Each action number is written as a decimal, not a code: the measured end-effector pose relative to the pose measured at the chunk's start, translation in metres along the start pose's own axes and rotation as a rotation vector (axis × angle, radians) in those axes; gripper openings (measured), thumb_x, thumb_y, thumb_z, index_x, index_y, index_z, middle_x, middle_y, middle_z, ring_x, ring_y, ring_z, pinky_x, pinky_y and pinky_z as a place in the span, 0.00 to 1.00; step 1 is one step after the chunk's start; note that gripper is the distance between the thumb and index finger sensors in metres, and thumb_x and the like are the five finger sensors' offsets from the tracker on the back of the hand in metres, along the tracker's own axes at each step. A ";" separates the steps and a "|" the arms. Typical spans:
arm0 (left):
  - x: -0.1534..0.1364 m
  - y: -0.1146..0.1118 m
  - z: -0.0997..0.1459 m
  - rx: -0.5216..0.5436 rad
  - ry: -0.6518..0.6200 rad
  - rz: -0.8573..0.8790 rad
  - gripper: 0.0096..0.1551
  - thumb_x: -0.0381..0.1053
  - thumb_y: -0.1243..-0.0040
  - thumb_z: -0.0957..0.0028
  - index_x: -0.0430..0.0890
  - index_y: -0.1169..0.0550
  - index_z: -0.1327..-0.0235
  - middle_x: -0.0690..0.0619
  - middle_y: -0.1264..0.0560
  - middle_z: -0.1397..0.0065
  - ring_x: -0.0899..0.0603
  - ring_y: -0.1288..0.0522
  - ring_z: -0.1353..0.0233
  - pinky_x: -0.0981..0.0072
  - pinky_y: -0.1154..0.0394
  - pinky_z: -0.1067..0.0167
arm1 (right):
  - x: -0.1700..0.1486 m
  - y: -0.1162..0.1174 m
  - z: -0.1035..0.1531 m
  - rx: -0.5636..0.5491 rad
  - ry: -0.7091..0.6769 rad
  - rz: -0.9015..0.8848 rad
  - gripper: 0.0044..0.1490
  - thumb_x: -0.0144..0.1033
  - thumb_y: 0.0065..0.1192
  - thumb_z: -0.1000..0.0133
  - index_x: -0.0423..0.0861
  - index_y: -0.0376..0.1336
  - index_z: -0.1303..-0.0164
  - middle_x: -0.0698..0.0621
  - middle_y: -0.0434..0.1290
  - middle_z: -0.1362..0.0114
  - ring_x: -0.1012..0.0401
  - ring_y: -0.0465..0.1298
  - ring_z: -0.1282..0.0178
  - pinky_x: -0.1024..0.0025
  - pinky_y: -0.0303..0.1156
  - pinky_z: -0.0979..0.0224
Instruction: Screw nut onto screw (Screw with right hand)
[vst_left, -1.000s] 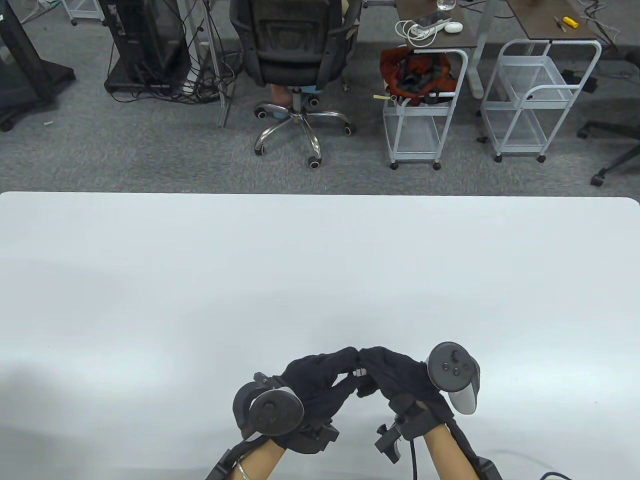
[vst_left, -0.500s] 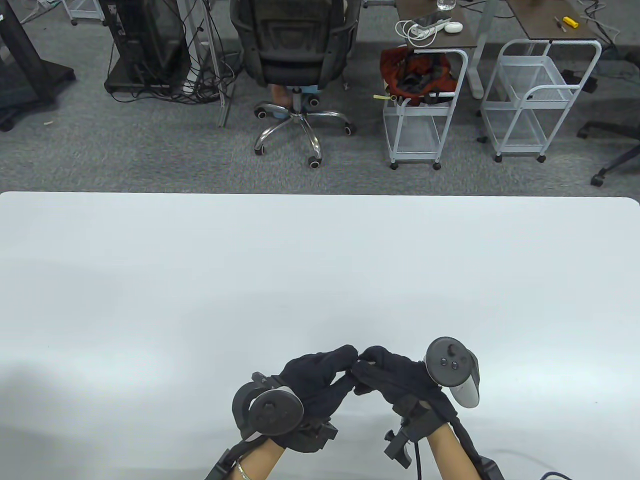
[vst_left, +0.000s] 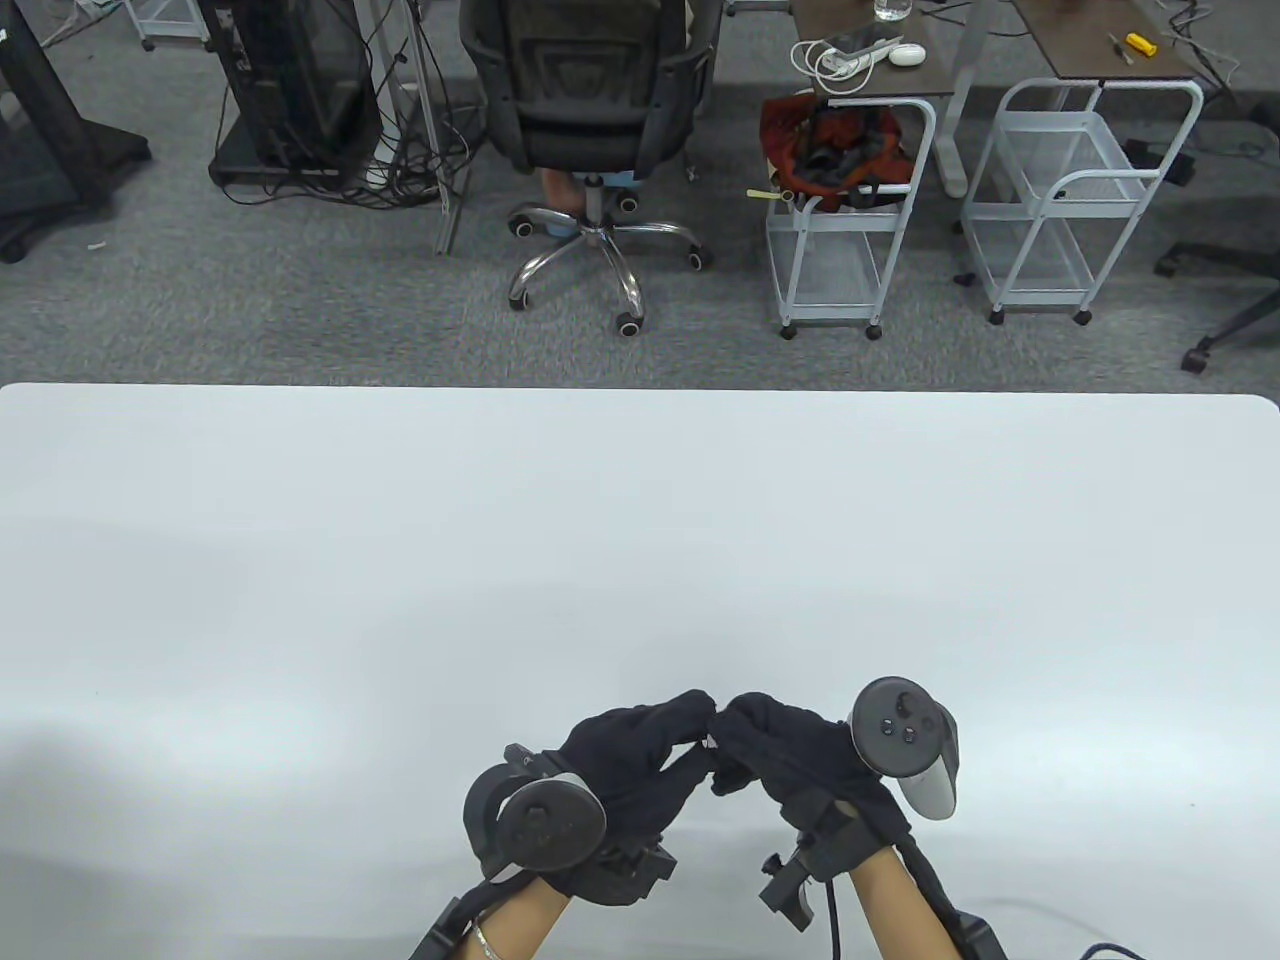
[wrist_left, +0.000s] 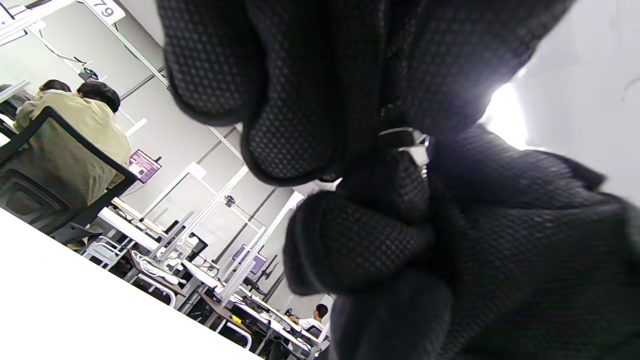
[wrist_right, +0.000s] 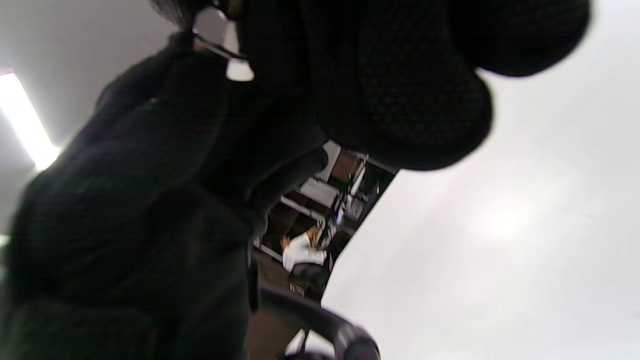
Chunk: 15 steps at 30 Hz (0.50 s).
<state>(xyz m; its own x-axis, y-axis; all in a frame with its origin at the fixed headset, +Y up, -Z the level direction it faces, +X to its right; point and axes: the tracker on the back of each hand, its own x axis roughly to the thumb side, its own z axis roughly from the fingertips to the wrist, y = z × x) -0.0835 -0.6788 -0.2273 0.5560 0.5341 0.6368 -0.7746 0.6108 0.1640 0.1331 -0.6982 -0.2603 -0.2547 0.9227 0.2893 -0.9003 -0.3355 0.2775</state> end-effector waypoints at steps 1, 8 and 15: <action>0.001 0.000 0.000 0.001 -0.005 -0.005 0.24 0.57 0.33 0.54 0.49 0.16 0.48 0.58 0.10 0.48 0.53 0.11 0.50 0.62 0.17 0.46 | 0.000 0.000 0.000 -0.005 0.005 0.000 0.29 0.48 0.47 0.34 0.35 0.72 0.61 0.38 0.83 0.57 0.53 0.85 0.68 0.53 0.76 0.56; -0.002 0.001 -0.001 0.000 0.009 -0.007 0.24 0.58 0.33 0.54 0.50 0.17 0.47 0.58 0.11 0.47 0.53 0.11 0.49 0.62 0.17 0.45 | 0.002 -0.002 -0.001 0.144 0.003 -0.021 0.33 0.51 0.54 0.36 0.30 0.68 0.49 0.31 0.79 0.46 0.47 0.84 0.57 0.48 0.74 0.50; 0.003 0.002 0.000 0.019 -0.020 0.001 0.24 0.57 0.32 0.54 0.49 0.17 0.46 0.58 0.11 0.46 0.53 0.11 0.48 0.62 0.18 0.44 | 0.004 0.001 0.002 -0.043 -0.026 0.021 0.30 0.50 0.48 0.34 0.35 0.71 0.60 0.38 0.83 0.56 0.53 0.85 0.67 0.53 0.76 0.56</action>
<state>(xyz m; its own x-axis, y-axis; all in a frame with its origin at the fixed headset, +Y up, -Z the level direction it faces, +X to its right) -0.0833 -0.6760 -0.2246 0.5495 0.5228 0.6517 -0.7806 0.5993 0.1774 0.1319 -0.6951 -0.2572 -0.2654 0.9101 0.3183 -0.9093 -0.3460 0.2312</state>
